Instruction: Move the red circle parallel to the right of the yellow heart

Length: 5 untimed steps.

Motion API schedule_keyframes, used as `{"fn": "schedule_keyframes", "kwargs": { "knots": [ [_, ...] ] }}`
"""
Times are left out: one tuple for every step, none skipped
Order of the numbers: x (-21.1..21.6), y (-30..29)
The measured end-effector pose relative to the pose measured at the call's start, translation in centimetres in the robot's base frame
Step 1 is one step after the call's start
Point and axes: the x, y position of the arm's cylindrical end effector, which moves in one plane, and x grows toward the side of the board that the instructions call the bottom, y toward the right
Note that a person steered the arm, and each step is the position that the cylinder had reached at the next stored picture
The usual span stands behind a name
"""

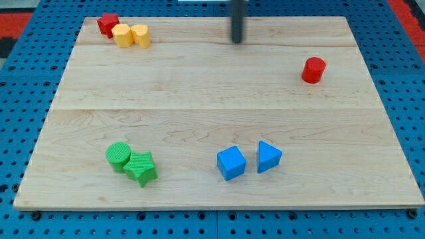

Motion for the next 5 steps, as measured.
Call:
{"fn": "schedule_keyframes", "kwargs": {
  "knots": [
    [4.8, 12.6],
    [10.0, 12.4],
    [10.0, 3.6],
    [9.2, -8.0],
    [7.3, -16.9]
  ]
}}
